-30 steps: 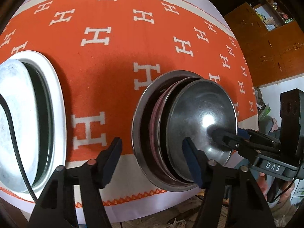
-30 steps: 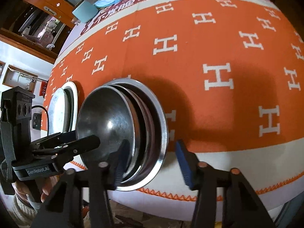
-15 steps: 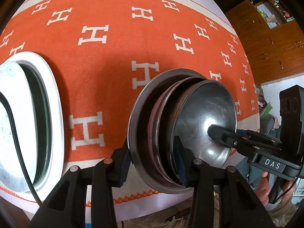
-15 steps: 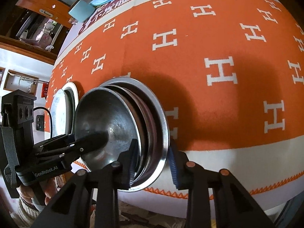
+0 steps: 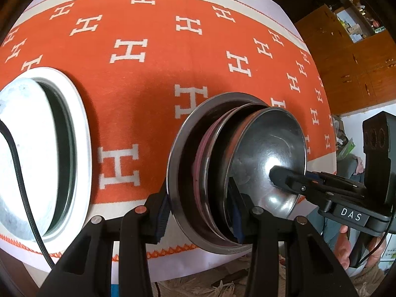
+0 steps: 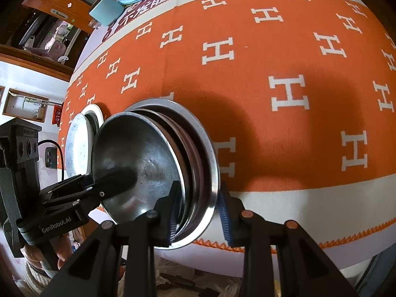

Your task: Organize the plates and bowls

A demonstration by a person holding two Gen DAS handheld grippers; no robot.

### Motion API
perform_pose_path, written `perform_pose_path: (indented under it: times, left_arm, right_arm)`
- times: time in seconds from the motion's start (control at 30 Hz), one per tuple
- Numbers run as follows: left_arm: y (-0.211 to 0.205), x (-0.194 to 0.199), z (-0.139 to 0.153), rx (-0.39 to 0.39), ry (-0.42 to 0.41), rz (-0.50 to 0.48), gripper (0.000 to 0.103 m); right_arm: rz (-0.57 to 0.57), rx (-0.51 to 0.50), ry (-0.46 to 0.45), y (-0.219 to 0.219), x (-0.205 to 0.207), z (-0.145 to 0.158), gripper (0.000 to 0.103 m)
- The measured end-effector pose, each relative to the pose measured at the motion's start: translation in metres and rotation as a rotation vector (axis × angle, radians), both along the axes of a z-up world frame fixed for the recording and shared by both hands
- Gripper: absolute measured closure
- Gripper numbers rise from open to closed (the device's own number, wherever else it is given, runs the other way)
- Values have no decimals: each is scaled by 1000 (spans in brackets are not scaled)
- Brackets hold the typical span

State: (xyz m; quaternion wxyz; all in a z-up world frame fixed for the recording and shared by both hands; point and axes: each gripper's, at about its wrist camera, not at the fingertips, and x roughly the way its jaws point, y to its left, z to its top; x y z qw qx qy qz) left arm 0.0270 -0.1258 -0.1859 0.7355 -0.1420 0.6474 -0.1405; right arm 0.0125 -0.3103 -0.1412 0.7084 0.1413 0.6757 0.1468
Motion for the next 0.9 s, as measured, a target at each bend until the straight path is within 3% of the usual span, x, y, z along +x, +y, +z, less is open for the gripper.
perform_pose_path:
  times: [0.33, 0.6, 0.9]
  left_arm:
    - [37, -21, 30, 17, -22, 107, 63]
    - [100, -36, 54, 34, -59, 196, 63]
    - [171, -26, 64, 81, -61, 137, 63]
  right_arm:
    - [103, 3, -50, 38, 10, 32, 74]
    - [200, 21, -95, 97, 17, 54, 74]
    - [172, 33, -112, 172, 26, 62, 74]
